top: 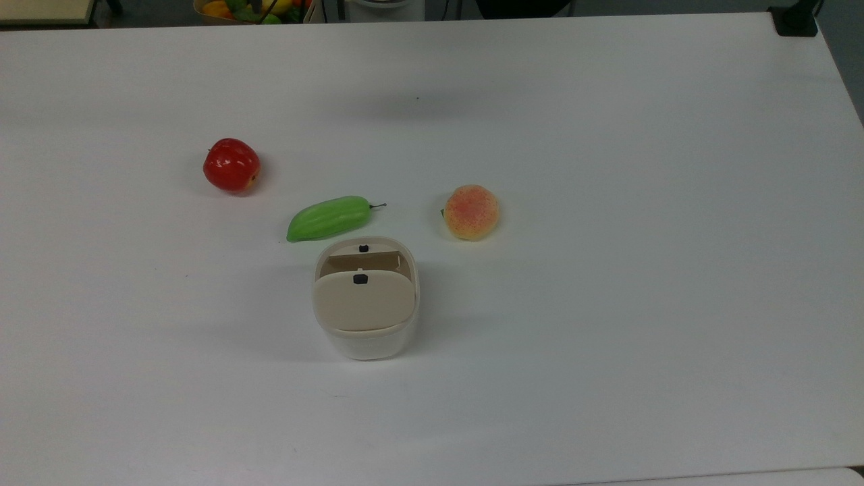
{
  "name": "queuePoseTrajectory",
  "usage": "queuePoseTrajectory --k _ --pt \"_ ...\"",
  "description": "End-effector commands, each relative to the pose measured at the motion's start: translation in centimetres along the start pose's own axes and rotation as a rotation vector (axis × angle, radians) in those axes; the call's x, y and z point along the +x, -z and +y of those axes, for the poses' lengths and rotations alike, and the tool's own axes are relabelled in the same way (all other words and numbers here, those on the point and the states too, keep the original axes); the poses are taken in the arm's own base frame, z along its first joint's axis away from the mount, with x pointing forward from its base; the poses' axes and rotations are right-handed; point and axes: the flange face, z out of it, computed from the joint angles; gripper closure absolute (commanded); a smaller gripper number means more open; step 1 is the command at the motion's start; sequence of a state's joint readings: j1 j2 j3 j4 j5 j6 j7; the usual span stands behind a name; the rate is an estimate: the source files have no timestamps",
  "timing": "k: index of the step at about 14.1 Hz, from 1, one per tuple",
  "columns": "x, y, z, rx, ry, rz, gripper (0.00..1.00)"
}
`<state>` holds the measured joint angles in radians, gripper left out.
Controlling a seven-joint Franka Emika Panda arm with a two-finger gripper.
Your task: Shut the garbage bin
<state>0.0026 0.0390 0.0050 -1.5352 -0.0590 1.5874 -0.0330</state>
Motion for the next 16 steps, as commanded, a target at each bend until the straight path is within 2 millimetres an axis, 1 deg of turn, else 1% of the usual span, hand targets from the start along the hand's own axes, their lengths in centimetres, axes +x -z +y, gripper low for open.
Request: queuePoseTrajectory --k 1,16 --pt "-1.43 0.65 0.61 -0.01 -0.018 -0.017 0.0" --pt "-1.43 0.58 0.5 0.001 -0.017 -0.018 0.0"
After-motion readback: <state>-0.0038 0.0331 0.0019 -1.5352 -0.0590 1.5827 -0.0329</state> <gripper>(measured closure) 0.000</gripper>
